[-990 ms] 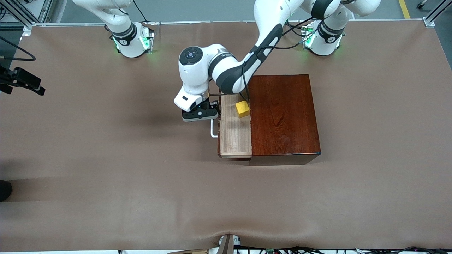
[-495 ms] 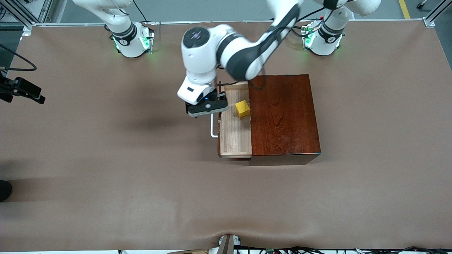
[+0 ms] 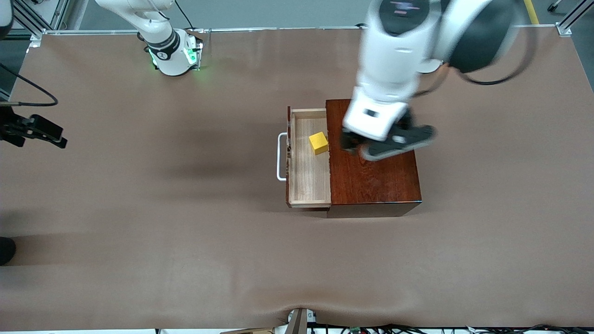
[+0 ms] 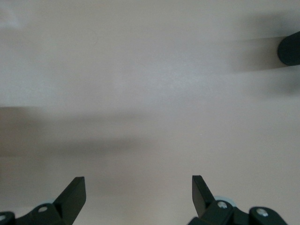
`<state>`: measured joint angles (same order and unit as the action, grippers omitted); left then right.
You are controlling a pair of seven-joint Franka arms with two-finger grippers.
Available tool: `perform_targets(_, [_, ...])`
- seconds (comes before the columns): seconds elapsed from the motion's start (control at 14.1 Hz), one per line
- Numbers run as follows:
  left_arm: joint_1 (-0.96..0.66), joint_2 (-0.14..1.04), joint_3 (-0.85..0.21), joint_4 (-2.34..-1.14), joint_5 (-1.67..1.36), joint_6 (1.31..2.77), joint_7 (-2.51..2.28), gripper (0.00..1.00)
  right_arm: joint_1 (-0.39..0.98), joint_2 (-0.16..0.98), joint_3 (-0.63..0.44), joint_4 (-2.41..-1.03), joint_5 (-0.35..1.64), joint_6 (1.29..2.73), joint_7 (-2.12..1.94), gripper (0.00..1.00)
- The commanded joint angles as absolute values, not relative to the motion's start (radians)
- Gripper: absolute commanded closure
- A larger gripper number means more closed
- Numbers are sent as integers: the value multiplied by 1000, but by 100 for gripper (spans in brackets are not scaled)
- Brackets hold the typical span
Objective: Open drawer, take yellow block, close drawer
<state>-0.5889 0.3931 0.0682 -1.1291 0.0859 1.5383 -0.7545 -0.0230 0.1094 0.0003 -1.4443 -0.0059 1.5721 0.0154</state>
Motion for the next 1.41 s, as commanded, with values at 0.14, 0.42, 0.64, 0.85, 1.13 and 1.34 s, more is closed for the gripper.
perform_targets(0.14, [-439,187,51,-1396,87,1548,-493,0,15,147,3,-1414,0,1578,222,0])
perform_targets(0.42, [-347,97,51,-1508,87,1554,-380,0,135,147,3,-1416,3,1568,635,0])
perform_targets(0.64, [-301,68,52,-1520,86,1552,-326,0,186,161,3,-1420,3,1566,924,0])
perform_targets(0.85, [-191,54,28,-1514,72,1554,-212,0,264,172,3,-1419,3,1566,1058,0])
perform_targets(1.13, [-42,38,-76,-1517,74,1546,-80,0,376,204,3,-1416,20,1578,1377,0])
perform_targets(1.34, [37,-7,-159,-1563,74,1548,-78,0,445,241,5,-1411,49,1618,1526,0])
